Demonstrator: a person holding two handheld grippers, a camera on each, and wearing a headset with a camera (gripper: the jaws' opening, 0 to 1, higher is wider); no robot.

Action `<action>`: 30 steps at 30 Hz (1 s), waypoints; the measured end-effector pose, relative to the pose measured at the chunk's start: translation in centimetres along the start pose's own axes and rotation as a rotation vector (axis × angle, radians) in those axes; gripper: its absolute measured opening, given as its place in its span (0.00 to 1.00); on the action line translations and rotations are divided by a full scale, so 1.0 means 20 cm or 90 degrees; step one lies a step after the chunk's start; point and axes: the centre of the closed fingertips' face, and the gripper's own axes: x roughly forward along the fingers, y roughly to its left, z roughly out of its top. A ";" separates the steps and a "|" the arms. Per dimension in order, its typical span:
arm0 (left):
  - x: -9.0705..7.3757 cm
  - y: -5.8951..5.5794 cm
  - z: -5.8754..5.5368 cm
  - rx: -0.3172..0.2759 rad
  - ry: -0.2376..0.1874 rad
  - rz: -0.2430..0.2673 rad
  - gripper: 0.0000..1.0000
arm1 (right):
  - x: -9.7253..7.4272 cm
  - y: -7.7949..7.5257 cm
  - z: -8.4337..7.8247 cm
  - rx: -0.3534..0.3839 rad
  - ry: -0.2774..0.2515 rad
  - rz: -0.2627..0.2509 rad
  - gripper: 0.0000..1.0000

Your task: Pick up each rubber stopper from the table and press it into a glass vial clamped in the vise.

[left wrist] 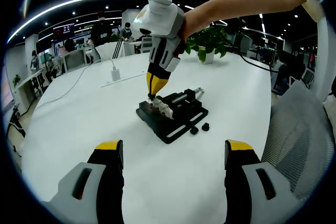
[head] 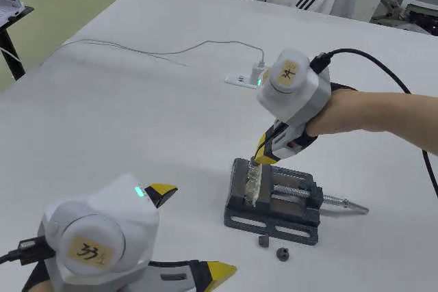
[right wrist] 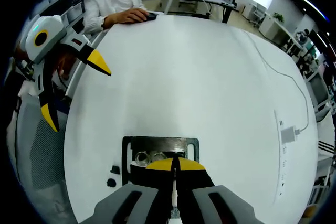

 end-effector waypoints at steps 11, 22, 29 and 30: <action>0.00 -0.01 -0.01 0.001 -0.002 -0.008 0.77 | 0.01 -0.03 0.00 0.022 -0.022 -0.018 0.00; -0.01 0.00 -0.01 0.005 0.003 -0.005 0.77 | -0.03 -0.05 -0.03 0.042 -0.047 -0.053 0.17; -0.01 0.01 -0.01 0.007 0.007 -0.006 0.77 | -0.08 0.08 -0.06 0.034 -0.060 -0.035 0.27; -0.01 0.01 -0.01 0.006 0.007 -0.006 0.77 | -0.08 0.10 -0.06 0.040 -0.063 -0.030 0.28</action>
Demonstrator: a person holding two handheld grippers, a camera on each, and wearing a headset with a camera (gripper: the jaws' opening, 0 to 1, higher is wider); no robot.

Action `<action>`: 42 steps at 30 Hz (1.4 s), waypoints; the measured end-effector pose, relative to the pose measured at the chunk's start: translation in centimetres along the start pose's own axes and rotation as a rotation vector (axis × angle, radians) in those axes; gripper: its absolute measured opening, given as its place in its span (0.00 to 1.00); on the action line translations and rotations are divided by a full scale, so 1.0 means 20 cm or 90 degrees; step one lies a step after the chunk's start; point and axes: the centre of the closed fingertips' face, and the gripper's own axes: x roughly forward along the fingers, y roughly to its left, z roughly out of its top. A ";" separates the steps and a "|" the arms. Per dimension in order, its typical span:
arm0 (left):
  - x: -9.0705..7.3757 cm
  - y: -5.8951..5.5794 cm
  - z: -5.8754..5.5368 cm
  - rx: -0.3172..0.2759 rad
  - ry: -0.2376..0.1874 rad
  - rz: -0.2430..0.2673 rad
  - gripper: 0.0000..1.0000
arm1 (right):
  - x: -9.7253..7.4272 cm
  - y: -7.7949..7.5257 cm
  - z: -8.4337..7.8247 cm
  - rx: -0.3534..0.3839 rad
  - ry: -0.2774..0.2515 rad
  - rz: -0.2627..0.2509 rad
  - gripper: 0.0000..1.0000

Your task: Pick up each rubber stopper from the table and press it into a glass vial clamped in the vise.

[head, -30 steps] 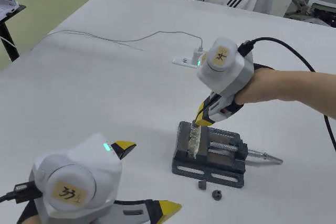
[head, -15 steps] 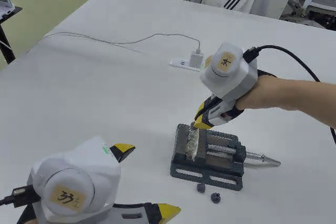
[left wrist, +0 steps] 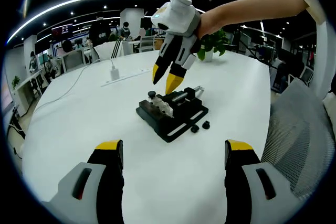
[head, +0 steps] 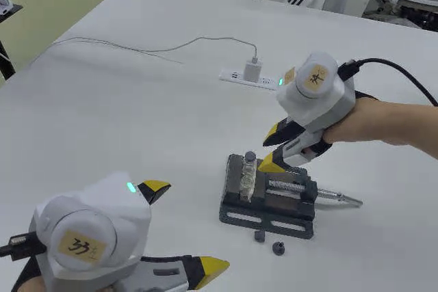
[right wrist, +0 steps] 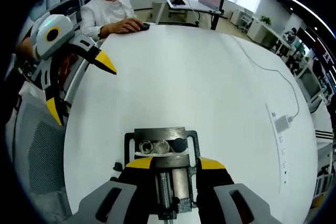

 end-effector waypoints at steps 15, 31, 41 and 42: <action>0.01 -0.02 0.00 0.006 0.002 -0.008 0.77 | -0.09 0.20 -0.09 -0.002 -0.024 0.005 0.46; 0.00 -0.06 0.00 0.019 0.005 -0.005 0.78 | -0.14 0.33 -0.19 0.014 -0.058 0.006 0.43; -0.01 -0.08 0.00 0.019 0.005 0.001 0.78 | -0.10 0.42 -0.24 0.032 -0.068 0.004 0.41; -0.02 -0.08 0.00 0.019 0.004 0.001 0.78 | -0.10 0.42 -0.24 0.034 -0.071 -0.001 0.41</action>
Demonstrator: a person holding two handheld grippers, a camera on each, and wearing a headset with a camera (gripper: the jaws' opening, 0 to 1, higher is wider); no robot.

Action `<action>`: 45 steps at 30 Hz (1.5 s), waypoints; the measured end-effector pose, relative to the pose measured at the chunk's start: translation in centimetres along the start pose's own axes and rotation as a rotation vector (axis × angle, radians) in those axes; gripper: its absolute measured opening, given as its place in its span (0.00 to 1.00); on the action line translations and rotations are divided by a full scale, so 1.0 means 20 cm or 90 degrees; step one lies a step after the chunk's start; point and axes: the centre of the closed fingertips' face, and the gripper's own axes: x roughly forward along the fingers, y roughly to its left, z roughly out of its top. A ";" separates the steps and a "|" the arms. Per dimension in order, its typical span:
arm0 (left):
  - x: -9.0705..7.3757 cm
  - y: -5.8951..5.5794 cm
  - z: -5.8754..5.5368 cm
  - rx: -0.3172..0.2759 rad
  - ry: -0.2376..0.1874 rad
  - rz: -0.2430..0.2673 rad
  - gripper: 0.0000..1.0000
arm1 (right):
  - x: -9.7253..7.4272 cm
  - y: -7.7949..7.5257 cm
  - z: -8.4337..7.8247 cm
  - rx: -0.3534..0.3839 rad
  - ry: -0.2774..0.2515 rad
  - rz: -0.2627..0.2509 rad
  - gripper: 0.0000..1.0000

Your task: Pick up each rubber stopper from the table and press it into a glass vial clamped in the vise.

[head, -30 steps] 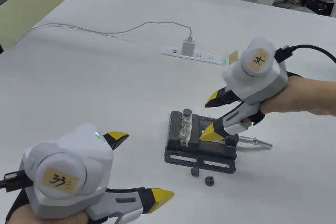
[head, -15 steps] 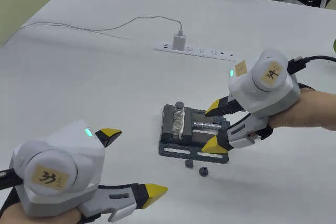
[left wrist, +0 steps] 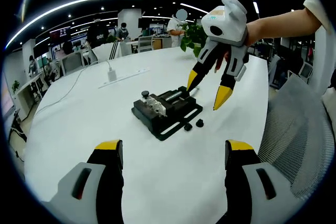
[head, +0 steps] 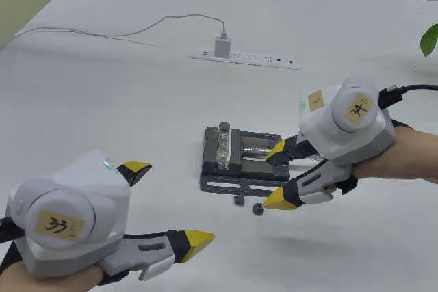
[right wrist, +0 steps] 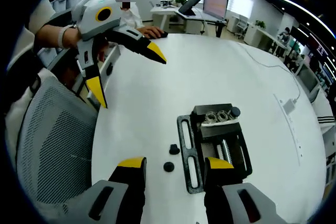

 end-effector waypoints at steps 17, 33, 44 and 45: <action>-0.03 -0.04 -0.02 -0.002 0.004 -0.001 0.77 | 0.19 0.03 -0.01 -0.088 -0.023 0.006 0.20; -0.04 -0.05 -0.04 -0.013 0.008 0.003 0.76 | 0.28 0.02 -0.06 -0.121 0.011 0.024 0.12; -0.04 -0.05 -0.05 -0.014 0.006 0.004 0.76 | 0.29 0.02 -0.06 -0.120 0.015 0.025 0.09; -0.04 -0.05 -0.05 -0.015 0.006 0.003 0.76 | 0.29 0.02 -0.06 -0.122 0.016 0.024 0.09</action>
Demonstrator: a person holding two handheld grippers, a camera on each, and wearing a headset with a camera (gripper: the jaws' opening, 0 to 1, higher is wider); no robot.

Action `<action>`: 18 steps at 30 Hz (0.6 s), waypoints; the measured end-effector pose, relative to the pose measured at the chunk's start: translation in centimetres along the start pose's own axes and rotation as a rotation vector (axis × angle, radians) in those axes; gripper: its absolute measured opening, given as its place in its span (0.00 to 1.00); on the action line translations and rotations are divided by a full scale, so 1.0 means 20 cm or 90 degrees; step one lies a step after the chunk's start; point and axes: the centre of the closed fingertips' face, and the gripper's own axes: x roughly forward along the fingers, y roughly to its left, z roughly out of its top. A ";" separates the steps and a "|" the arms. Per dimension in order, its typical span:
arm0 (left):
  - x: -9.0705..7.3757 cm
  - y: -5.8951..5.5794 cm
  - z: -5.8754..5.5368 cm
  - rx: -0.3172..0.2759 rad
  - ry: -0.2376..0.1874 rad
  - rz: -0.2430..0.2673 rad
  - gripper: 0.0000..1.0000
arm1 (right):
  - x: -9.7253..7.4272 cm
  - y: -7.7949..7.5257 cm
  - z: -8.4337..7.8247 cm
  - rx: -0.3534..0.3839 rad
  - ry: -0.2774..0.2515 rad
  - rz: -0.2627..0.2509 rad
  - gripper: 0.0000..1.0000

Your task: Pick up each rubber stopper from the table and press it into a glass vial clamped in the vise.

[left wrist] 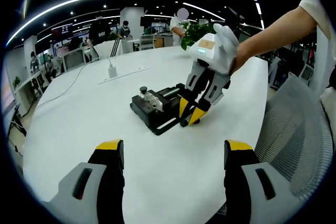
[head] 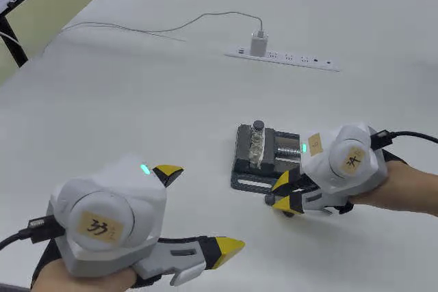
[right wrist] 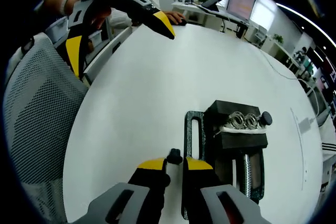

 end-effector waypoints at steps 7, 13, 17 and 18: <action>0.00 -0.02 0.01 0.008 -0.001 -0.008 0.76 | 0.00 0.00 0.00 0.018 -0.004 -0.003 0.08; 0.02 -0.03 -0.01 0.016 0.009 -0.020 0.76 | -0.06 0.00 0.04 0.041 -0.011 -0.001 0.07; 0.03 -0.04 0.01 0.028 0.011 -0.028 0.76 | -0.12 0.01 0.06 0.074 -0.011 0.006 0.07; 0.04 -0.05 0.01 0.029 0.010 -0.033 0.75 | -0.13 0.01 0.06 0.082 -0.013 0.011 0.07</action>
